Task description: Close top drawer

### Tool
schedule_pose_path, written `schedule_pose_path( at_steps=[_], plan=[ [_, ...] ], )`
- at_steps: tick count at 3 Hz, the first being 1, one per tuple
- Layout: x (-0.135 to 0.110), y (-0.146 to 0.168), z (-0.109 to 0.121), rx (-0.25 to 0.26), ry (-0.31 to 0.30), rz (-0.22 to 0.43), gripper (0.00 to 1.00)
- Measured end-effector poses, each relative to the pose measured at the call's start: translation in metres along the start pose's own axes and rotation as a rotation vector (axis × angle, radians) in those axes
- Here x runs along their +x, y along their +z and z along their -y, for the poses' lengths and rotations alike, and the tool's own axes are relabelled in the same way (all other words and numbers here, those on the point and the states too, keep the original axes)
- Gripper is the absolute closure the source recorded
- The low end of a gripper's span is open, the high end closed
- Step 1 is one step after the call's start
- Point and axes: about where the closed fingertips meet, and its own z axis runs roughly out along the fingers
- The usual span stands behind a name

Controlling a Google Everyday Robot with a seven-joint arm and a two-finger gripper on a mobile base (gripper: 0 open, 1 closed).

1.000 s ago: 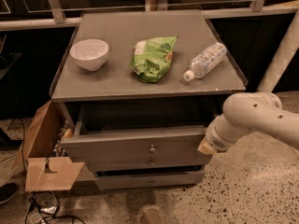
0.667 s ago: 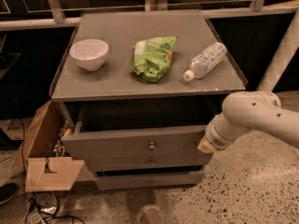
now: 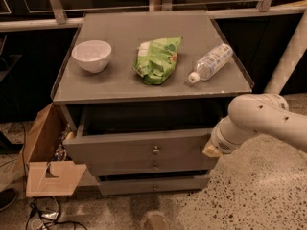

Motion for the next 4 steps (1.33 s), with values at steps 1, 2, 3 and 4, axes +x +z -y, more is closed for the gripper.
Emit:
schedule_pose_path(
  at_steps=[1, 2, 3, 4],
  plan=[
    [0.0000, 0.0000, 0.0000, 0.000, 0.000, 0.000, 0.36],
    [0.0000, 0.0000, 0.0000, 0.000, 0.000, 0.000, 0.13],
    [0.0000, 0.0000, 0.0000, 0.000, 0.000, 0.000, 0.00],
    [0.0000, 0.0001, -0.0001, 0.000, 0.000, 0.000, 0.00]
  ],
)
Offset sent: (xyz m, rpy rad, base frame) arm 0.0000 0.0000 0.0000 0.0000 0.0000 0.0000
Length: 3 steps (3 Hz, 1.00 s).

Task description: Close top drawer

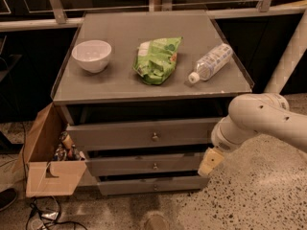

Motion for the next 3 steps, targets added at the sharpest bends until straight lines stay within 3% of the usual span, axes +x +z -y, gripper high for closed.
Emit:
schedule_pose_path(
  at_steps=[3],
  plan=[
    [-0.0031, 0.0031, 0.0085, 0.002, 0.008, 0.006, 0.65]
  ],
)
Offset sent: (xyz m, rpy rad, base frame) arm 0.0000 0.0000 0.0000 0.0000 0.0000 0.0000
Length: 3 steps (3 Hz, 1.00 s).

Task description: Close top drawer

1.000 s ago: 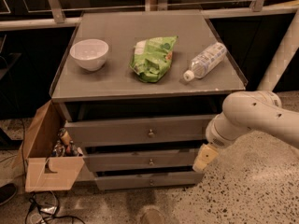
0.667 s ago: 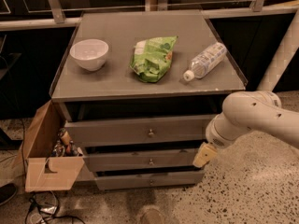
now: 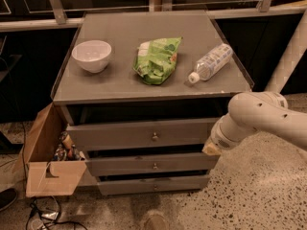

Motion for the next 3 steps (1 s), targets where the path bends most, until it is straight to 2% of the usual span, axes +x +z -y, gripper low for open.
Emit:
schedule_pose_path(
  at_steps=[1, 2, 3],
  plan=[
    [-0.005, 0.008, 0.022, 0.016, 0.022, -0.008, 0.89],
    [-0.011, 0.020, 0.054, 0.047, 0.057, -0.014, 1.00],
    [-0.011, 0.020, 0.054, 0.047, 0.057, -0.014, 1.00]
  ],
)
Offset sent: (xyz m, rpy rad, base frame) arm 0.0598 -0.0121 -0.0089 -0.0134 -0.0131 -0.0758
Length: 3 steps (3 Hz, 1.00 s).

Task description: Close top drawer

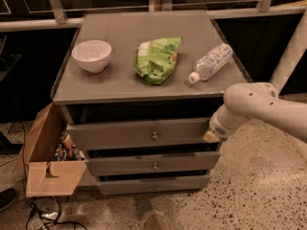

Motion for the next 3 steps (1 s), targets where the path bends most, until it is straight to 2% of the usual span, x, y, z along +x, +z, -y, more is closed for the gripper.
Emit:
schedule_pose_path(
  at_steps=[1, 2, 3],
  plan=[
    [0.011, -0.012, -0.013, -0.026, -0.013, -0.021, 1.00],
    [0.046, -0.043, -0.044, -0.067, 0.016, -0.053, 1.00],
    [0.053, -0.050, -0.049, -0.071, 0.023, -0.061, 0.84]
  ],
)
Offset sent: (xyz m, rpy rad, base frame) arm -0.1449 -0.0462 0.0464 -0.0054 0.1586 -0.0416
